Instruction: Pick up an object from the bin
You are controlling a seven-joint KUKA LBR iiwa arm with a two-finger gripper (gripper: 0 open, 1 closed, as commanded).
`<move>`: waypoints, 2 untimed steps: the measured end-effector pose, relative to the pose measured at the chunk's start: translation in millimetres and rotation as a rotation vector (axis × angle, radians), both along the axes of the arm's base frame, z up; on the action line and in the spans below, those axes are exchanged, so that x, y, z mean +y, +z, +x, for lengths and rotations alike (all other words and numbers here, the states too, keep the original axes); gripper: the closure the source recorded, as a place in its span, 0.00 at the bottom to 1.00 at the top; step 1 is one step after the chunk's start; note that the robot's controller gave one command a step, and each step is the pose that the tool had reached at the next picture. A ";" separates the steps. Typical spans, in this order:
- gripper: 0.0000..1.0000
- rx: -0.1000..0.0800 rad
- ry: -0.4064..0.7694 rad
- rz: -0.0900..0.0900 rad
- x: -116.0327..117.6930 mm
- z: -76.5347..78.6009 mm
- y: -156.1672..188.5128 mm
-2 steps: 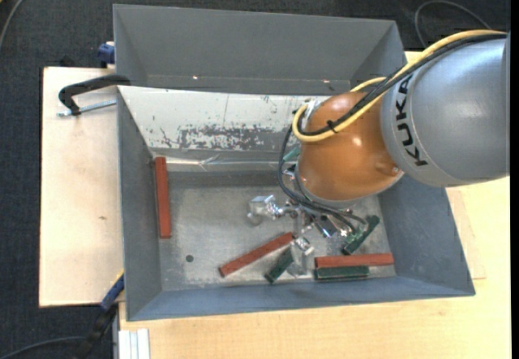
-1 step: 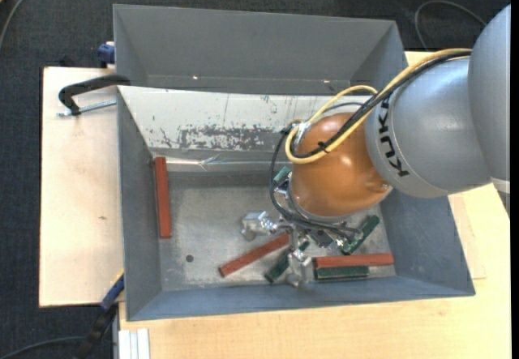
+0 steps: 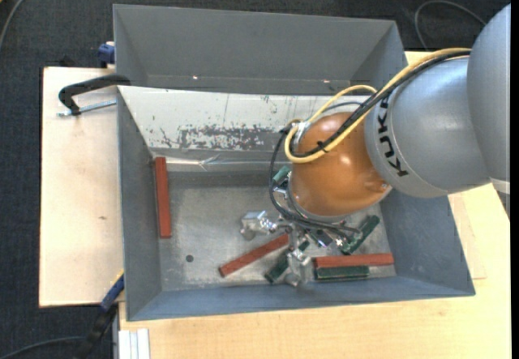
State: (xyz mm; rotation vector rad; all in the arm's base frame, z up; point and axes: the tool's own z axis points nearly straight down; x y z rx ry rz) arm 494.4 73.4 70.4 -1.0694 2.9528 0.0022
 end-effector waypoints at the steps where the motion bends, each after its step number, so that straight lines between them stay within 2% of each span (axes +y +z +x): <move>1: 1.00 0.000 -0.001 0.000 -0.2 0.3 0.3; 2: 1.00 -0.012 -0.002 0.002 1.3 3.0 78.8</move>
Offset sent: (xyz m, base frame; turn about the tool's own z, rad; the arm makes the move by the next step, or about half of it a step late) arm 0.0000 0.0000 0.0000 0.0000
